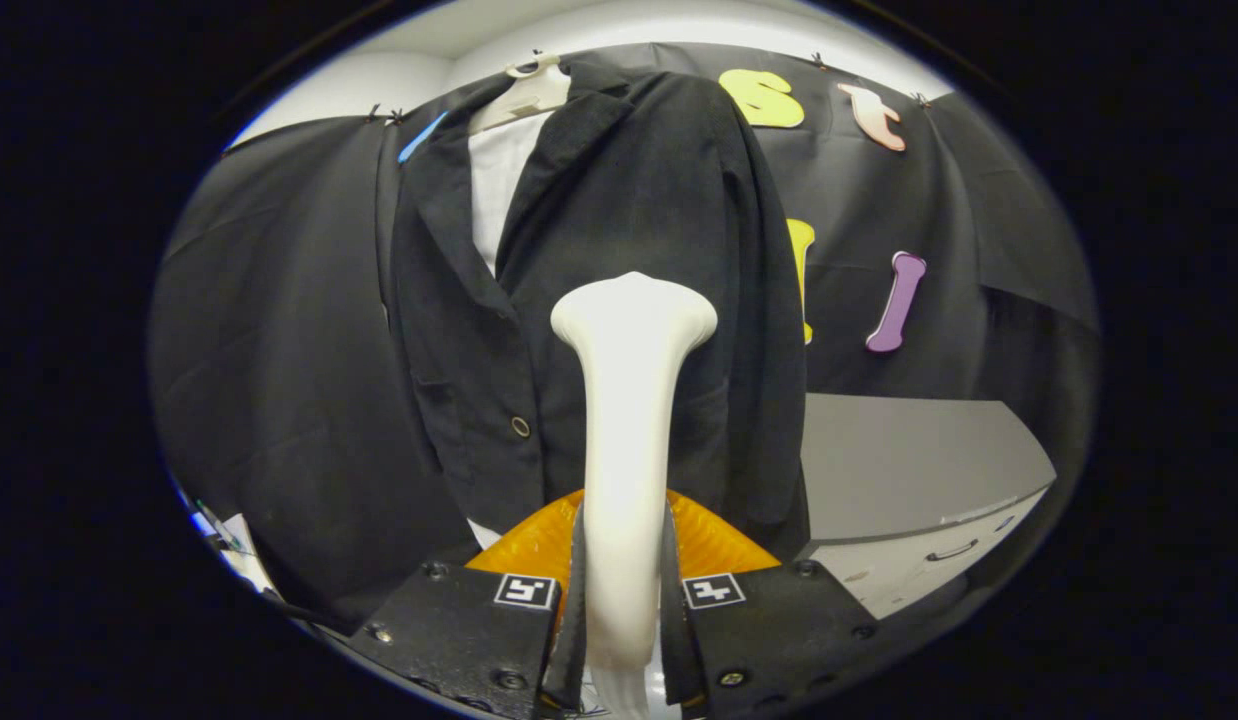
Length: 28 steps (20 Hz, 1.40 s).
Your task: Iron the clothes twice with a garment steamer, once on the left side and once on the right side.
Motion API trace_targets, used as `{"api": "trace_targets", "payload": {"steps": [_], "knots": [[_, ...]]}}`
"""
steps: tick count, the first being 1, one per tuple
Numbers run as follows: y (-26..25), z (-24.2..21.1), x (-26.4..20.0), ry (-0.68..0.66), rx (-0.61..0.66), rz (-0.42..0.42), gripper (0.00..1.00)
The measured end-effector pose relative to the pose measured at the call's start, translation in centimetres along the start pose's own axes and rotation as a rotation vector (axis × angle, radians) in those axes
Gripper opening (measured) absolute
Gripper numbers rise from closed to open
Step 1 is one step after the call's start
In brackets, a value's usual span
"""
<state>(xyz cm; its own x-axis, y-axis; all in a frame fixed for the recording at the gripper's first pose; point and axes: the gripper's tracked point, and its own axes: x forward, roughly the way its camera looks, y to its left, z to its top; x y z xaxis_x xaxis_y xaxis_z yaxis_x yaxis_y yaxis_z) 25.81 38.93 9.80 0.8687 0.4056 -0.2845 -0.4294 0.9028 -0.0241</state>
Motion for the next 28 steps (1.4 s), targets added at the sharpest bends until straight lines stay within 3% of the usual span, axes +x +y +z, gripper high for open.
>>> {"api": "trace_targets", "payload": {"steps": [28], "knots": [[-0.8, -11.7, 2.6, 0.181, -0.015, -0.018, 0.33]]}}
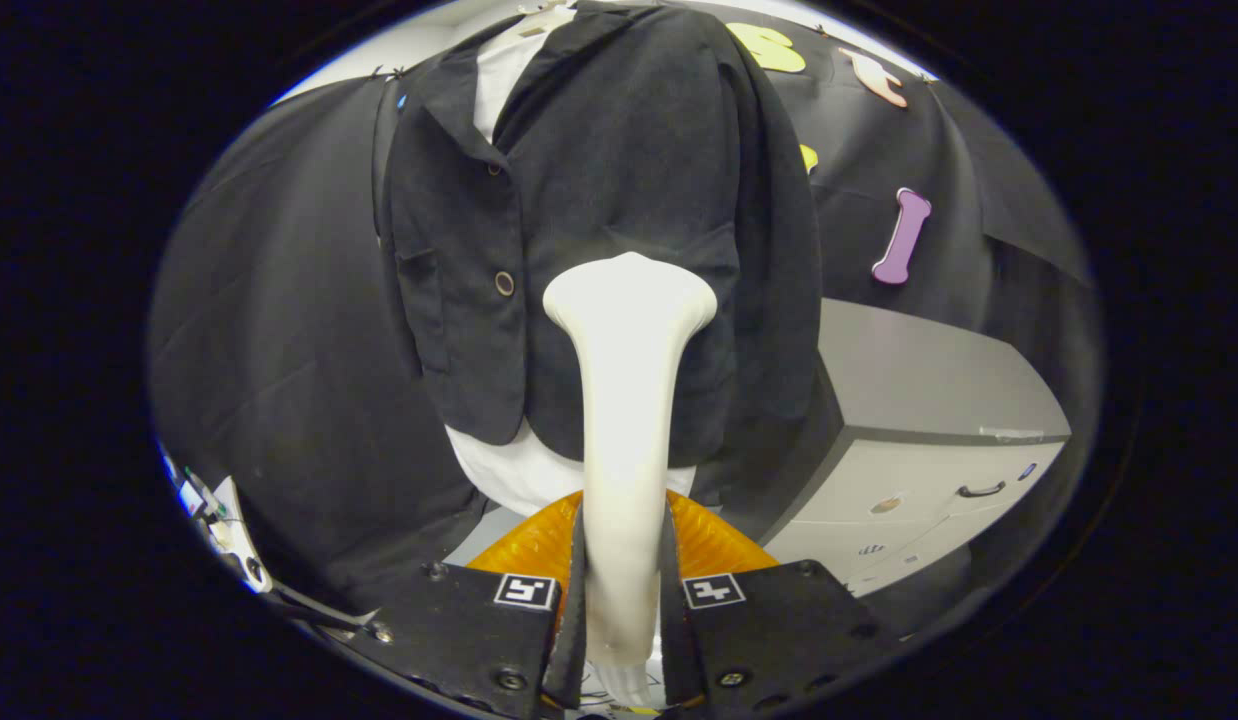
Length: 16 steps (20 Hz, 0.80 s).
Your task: Iron the clothes twice with a garment steamer, once on the left side and once on the right side.
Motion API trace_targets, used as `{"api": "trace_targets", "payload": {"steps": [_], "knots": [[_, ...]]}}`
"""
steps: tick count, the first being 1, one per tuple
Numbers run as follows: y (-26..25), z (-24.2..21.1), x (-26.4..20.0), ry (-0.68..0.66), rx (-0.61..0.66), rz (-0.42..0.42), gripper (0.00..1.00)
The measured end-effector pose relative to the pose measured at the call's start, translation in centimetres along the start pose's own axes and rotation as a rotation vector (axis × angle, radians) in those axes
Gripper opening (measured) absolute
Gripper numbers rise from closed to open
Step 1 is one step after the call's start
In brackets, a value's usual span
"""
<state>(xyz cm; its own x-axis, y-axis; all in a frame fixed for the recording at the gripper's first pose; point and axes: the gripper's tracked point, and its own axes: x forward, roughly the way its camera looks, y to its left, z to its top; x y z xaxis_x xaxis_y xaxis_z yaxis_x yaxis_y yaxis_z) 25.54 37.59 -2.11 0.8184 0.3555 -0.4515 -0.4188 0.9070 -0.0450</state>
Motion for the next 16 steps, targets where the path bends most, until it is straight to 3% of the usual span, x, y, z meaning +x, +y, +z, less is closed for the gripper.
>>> {"api": "trace_targets", "payload": {"steps": [16], "knots": [[0.6, -3.0, 1.0, 0.067, -0.004, -0.011, 0.33]]}}
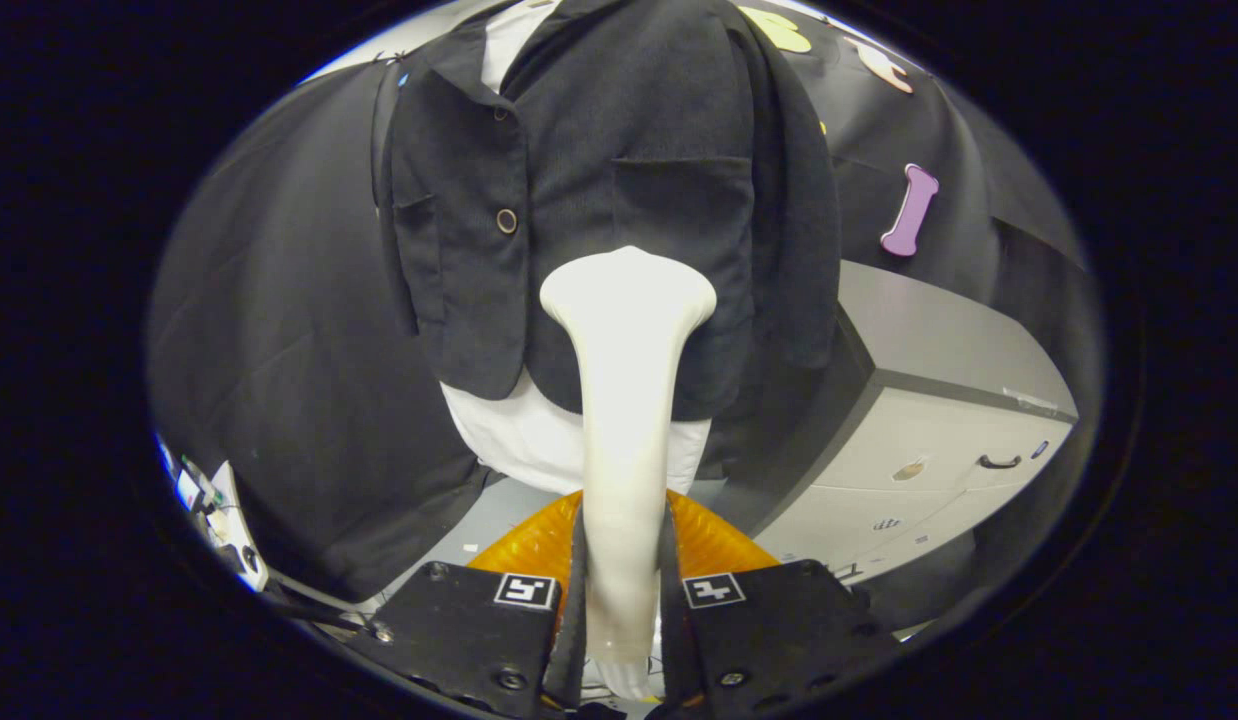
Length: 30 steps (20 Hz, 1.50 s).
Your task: Iron the clothes twice with a garment steamer, once on the left side and once on the right side.
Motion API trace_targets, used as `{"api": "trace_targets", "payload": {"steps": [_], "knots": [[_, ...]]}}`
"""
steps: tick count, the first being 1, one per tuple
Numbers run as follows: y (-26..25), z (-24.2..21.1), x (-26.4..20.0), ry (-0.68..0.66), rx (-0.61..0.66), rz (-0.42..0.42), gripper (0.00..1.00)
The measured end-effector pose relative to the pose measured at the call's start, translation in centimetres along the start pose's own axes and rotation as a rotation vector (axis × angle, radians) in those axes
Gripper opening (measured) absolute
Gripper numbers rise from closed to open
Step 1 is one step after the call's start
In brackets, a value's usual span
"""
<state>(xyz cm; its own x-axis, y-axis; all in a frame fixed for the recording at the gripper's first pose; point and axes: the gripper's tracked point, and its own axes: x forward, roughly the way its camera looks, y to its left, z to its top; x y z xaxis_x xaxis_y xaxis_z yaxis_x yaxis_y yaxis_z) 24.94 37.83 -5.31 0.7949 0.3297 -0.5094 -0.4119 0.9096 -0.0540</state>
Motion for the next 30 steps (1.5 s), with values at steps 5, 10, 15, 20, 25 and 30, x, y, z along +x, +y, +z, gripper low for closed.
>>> {"api": "trace_targets", "payload": {"steps": [5, 10, 15, 20, 25, 30], "knots": [[1.2, 2.4, -3.5, -0.059, 0.015, -0.001, 0.33], [3.8, 6.9, -8.6, -0.189, 0.021, 0.001, 0.33], [7.6, 12.7, -12.9, -0.312, -0.005, 0.045, 0.33], [13.3, 18.5, -15.4, -0.425, -0.065, 0.117, 0.33], [17.9, 23.0, -15.7, -0.503, -0.115, 0.16, 0.33], [20.9, 26.7, -14.6, -0.539, -0.133, 0.181, 0.33]]}}
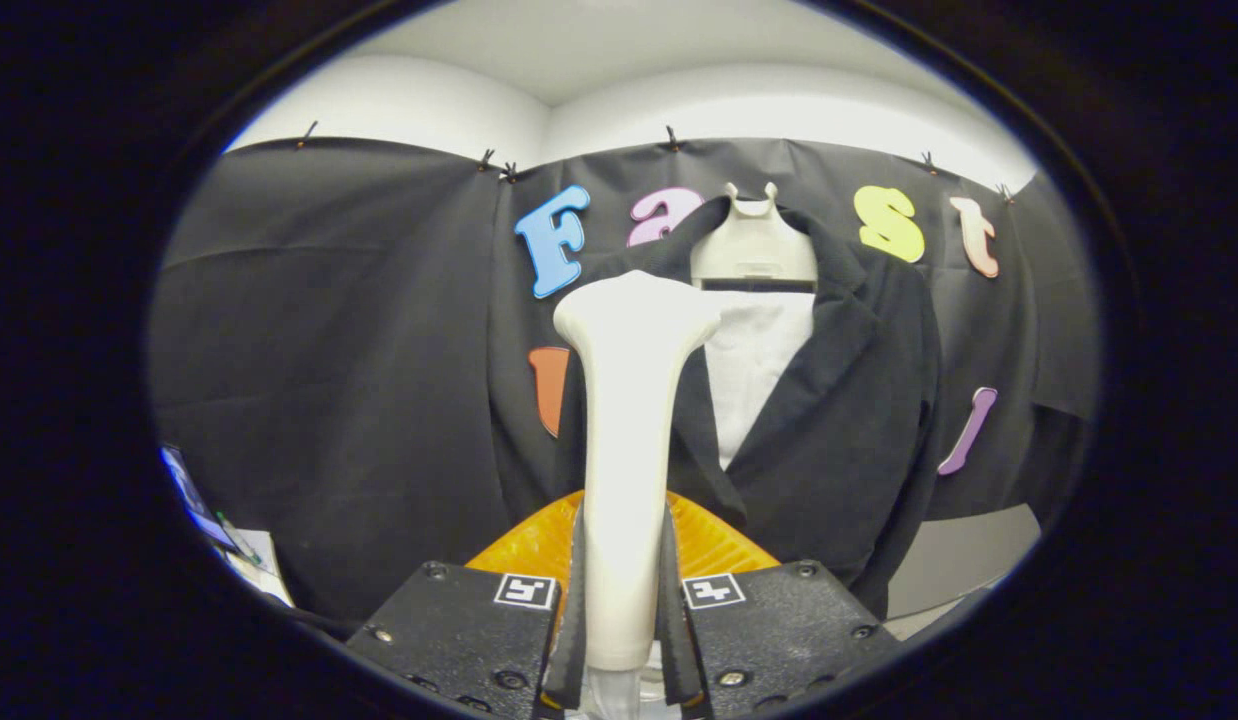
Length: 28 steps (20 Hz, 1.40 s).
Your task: Iron the clothes twice with a garment steamer, once on the left side and once on the right side.
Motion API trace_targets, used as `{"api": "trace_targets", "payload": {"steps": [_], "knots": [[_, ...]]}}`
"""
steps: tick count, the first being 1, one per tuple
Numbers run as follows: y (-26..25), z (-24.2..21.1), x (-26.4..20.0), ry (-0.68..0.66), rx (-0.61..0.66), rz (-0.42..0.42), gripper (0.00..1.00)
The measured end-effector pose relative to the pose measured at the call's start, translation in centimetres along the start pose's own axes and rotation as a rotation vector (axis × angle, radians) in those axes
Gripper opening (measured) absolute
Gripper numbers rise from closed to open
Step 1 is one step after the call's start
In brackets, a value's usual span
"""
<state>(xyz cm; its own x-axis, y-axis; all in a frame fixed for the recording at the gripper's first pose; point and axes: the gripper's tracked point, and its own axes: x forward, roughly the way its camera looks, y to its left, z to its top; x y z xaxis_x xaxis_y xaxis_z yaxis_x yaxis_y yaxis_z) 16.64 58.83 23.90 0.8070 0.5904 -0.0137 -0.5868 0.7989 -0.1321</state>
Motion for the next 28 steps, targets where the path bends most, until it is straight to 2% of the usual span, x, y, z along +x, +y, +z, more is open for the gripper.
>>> {"api": "trace_targets", "payload": {"steps": [8, 13, 24, 28], "knots": [[1.0, 2.0, 5.1, -0.022, -0.044, 0.009, 0.33], [0.9, 0.5, 7.2, 0.01, -0.059, 0.018, 0.33], [-0.6, -3.7, 6.7, 0.079, -0.088, 0.025, 0.33], [-1.0, -4.9, 6.0, 0.115, -0.062, 0.042, 0.33]]}}
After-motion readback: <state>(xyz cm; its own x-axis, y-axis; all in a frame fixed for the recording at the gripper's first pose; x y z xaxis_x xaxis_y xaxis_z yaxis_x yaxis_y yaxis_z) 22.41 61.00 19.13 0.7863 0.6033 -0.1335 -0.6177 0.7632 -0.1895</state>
